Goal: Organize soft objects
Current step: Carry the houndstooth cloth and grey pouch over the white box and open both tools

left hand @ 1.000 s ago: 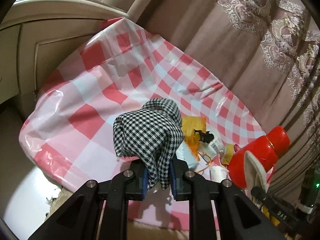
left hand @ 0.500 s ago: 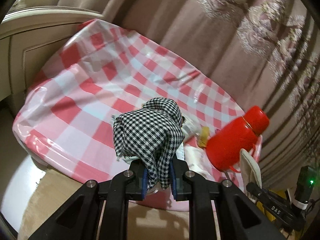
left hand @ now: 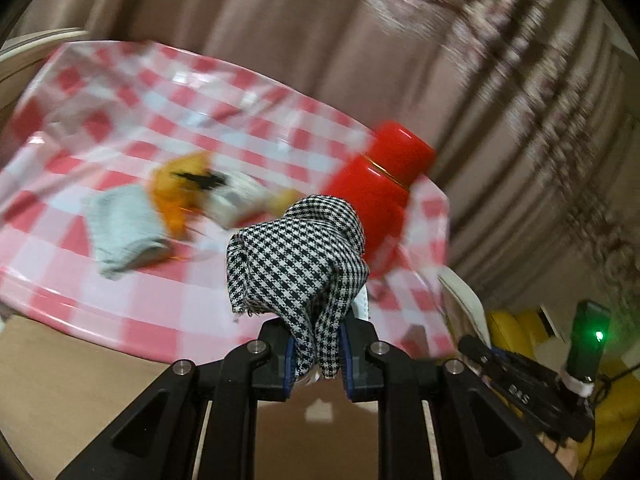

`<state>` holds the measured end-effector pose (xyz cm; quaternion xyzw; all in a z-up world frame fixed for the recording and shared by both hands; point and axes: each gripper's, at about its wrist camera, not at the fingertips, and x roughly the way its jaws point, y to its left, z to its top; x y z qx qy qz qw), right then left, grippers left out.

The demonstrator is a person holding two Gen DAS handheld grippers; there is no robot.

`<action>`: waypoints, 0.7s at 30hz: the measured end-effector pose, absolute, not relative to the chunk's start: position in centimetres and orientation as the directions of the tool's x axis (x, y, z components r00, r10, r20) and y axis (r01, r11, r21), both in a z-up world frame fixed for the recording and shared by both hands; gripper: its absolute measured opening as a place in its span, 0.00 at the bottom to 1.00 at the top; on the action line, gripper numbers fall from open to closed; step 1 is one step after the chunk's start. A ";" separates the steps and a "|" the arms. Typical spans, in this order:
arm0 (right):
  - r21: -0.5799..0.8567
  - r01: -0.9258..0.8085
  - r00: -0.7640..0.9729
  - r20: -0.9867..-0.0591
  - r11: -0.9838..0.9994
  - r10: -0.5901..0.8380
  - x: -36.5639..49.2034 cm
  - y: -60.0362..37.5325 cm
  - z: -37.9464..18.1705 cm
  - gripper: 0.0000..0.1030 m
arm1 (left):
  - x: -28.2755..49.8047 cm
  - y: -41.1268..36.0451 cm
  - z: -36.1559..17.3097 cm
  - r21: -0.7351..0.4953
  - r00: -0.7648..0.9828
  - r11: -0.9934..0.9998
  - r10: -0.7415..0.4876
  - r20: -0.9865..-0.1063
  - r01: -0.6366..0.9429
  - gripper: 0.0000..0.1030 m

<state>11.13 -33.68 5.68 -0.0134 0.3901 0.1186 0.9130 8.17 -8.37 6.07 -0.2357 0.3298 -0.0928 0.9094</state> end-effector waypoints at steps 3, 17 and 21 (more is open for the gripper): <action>0.063 -0.170 0.677 -0.718 0.983 0.163 10.3 -36.8 5.8 0.17 | 8.2 -12.5 6.3 -0.479 0.729 0.872 -0.391 -0.563 0.098 0.18; 0.052 0.113 0.665 -0.746 0.992 -0.037 6.9 -50.1 4.7 0.17 | 6.4 -27.2 5.6 -0.480 0.513 0.779 -0.627 -0.586 0.404 0.18; 0.024 0.184 0.649 -0.754 0.983 -0.103 5.8 -52.7 4.5 0.17 | 5.7 -30.4 5.4 -0.486 0.446 0.739 -0.671 -0.592 0.467 0.18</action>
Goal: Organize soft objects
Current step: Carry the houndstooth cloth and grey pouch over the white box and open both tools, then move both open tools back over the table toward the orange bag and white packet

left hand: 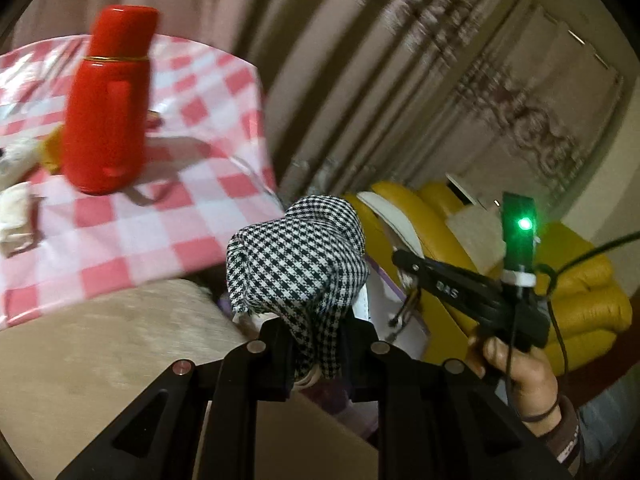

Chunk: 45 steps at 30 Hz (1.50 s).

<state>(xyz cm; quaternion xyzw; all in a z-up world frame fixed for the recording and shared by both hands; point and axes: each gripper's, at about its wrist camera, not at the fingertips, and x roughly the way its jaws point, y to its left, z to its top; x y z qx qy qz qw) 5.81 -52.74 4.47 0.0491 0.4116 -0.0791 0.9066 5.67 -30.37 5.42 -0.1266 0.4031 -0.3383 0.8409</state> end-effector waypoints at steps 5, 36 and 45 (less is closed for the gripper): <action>-0.010 0.259 0.613 -0.771 0.966 -0.172 4.4 -55.4 3.8 0.30 | 4.8 -33.9 5.1 -0.493 0.320 0.662 -0.726 -0.608 0.564 0.48; 0.001 -0.130 0.620 -0.780 0.991 0.082 9.7 -37.1 4.0 0.81 | 8.7 -9.4 3.7 -0.428 0.596 0.904 -0.334 -0.730 -0.017 0.62; 0.022 -0.262 0.598 -0.781 0.965 0.180 12.7 -30.4 4.1 0.81 | 9.4 -2.2 2.3 -0.439 0.618 0.878 -0.241 -0.749 -0.190 0.62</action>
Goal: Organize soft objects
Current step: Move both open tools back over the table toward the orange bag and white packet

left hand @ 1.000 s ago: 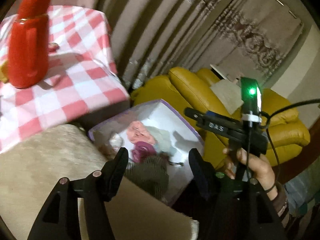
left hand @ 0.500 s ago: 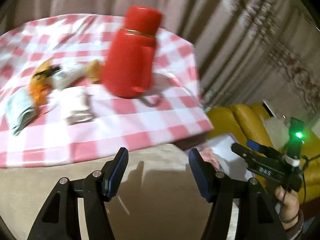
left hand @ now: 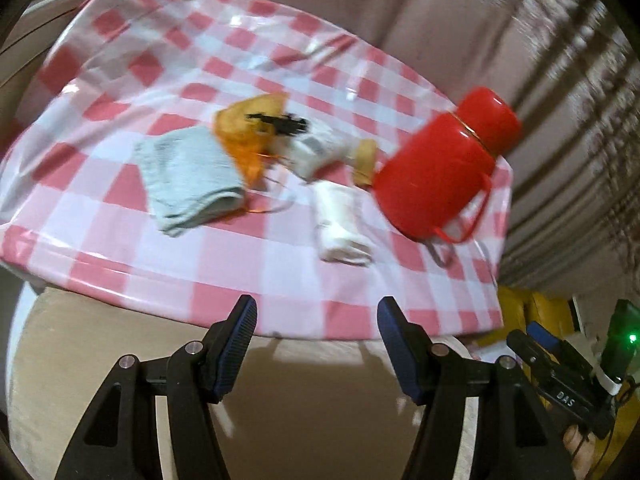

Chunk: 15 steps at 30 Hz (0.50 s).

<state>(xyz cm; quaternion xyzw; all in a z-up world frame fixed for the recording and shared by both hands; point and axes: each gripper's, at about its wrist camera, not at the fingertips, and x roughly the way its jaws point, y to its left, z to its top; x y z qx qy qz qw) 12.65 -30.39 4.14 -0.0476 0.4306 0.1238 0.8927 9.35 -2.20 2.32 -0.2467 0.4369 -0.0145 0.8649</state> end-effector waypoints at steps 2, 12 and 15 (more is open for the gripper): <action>0.023 -0.285 0.593 -0.782 0.958 0.195 13.4 -29.1 4.1 0.81 | 9.6 -0.7 1.8 -0.446 0.615 0.866 -0.230 -0.755 -0.225 0.62; 0.051 -0.391 0.536 -0.799 0.919 0.272 17.1 -22.9 3.3 0.82 | 11.4 3.6 0.8 -0.427 0.597 0.845 -0.168 -0.784 -0.322 0.62; 0.058 -0.422 0.523 -0.800 0.905 0.295 18.1 -21.1 3.3 0.82 | 12.0 4.6 0.8 -0.425 0.600 0.838 -0.153 -0.786 -0.343 0.62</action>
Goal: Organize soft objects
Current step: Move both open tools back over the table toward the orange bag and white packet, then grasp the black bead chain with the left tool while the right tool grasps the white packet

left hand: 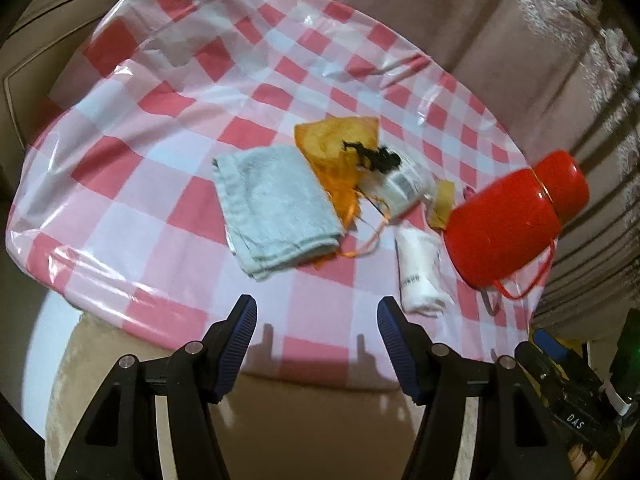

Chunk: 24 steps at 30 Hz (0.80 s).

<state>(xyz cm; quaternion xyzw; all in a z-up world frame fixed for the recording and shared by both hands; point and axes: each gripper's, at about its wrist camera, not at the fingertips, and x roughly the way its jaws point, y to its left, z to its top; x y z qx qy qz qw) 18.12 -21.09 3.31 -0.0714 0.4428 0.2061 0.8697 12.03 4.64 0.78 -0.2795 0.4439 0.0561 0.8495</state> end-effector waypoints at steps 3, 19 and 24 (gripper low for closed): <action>0.061 -0.440 0.518 -0.797 0.896 0.309 19.2 -19.5 3.2 0.82 | 12.8 5.6 1.2 -0.418 0.617 0.840 -0.132 -0.776 -0.346 0.62; 0.137 -0.435 0.434 -0.834 0.890 0.341 24.8 -13.3 -0.5 0.82 | 20.6 6.0 3.9 -0.274 0.686 0.944 -0.077 -0.723 -0.183 0.62; 0.113 -0.429 0.430 -0.847 0.896 0.312 25.2 -12.4 -2.4 0.82 | 23.5 3.6 3.4 -0.196 0.705 0.980 -0.110 -0.701 -0.041 0.61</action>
